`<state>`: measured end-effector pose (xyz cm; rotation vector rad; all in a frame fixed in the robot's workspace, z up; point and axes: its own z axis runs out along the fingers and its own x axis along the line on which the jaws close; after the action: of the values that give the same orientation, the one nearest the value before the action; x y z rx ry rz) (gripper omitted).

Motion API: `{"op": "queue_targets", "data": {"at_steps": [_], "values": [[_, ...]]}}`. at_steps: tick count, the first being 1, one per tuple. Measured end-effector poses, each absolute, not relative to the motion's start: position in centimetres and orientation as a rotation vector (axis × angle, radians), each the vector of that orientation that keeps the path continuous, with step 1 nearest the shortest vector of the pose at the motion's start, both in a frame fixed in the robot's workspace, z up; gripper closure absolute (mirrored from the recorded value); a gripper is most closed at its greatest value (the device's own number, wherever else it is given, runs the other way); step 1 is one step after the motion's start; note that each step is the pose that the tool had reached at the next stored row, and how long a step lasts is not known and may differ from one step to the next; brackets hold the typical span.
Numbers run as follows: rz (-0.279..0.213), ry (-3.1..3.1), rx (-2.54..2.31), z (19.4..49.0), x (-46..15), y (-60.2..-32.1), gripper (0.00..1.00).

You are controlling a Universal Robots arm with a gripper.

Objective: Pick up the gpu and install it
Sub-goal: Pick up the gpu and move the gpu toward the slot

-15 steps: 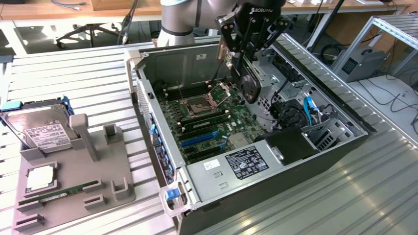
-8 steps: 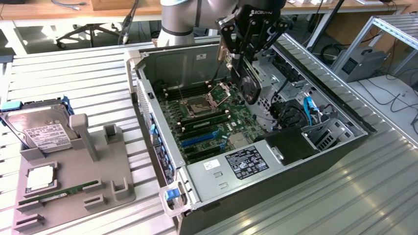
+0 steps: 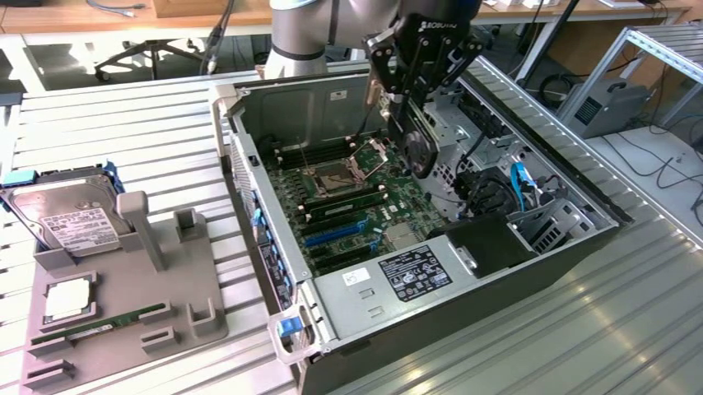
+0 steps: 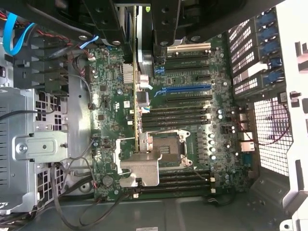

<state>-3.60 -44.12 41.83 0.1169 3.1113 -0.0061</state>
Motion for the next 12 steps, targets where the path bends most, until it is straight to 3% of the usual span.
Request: {"op": "queue_targets", "data": {"at_steps": [12], "values": [[-0.007,3.111,0.117,41.11,-3.48,-44.12,0.73]]}}
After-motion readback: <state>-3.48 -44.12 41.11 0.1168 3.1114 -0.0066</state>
